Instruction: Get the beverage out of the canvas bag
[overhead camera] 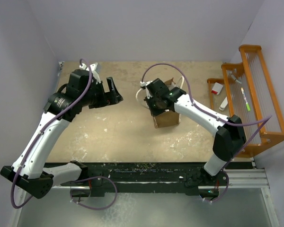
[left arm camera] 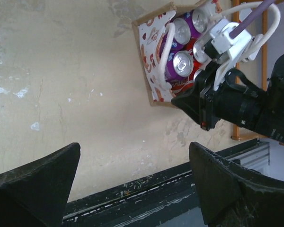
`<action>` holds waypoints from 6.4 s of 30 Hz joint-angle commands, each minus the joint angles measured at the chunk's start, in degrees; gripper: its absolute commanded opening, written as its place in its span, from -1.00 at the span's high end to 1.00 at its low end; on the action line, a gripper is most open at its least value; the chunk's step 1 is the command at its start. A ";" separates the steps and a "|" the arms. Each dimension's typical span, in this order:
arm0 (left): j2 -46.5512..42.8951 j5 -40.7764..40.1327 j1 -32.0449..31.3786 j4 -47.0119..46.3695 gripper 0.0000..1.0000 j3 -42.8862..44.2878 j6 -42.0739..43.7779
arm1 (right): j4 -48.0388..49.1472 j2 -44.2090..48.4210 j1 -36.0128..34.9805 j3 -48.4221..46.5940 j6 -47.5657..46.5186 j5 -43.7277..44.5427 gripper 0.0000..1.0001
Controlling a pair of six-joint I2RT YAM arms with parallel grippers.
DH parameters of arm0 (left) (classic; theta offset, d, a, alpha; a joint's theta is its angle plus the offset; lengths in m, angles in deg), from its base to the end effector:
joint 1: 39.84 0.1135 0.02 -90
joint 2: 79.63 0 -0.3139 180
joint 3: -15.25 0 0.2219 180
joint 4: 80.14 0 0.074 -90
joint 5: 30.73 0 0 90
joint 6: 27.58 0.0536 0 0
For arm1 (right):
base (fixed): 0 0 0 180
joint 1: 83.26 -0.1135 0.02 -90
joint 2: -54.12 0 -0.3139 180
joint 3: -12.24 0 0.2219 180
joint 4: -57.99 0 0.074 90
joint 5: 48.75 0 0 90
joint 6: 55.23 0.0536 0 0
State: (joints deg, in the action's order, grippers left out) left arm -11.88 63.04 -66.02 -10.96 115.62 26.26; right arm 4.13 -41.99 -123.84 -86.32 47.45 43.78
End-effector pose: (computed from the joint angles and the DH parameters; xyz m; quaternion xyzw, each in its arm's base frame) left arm 0.1693 -0.0872 0.4477 -0.0629 0.8906 -0.2577 0.3693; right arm 0.2709 0.2289 0.3354 -0.2204 0.9175 0.1294 0.3046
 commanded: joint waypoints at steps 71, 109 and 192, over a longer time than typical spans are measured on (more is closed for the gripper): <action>-15.38 11.09 0.07 -24.46 -0.59 -39.25 -30.84 | 0.68 14.78 -13.85 4.14 12.83 4.42 -0.90; -19.63 12.83 -0.11 -28.88 1.00 -46.03 -34.72 | -14.18 -10.97 -10.49 -17.42 29.67 15.57 -0.52; -20.76 12.84 -0.05 -26.42 1.00 -46.87 -34.70 | 5.82 9.76 -10.49 -6.01 13.25 4.33 1.00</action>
State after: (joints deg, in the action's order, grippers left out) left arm -31.44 75.59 -66.02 -37.62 68.63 -7.49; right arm 1.88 -38.23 -134.24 -92.40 62.67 50.05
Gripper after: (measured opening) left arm 0.061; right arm 0.688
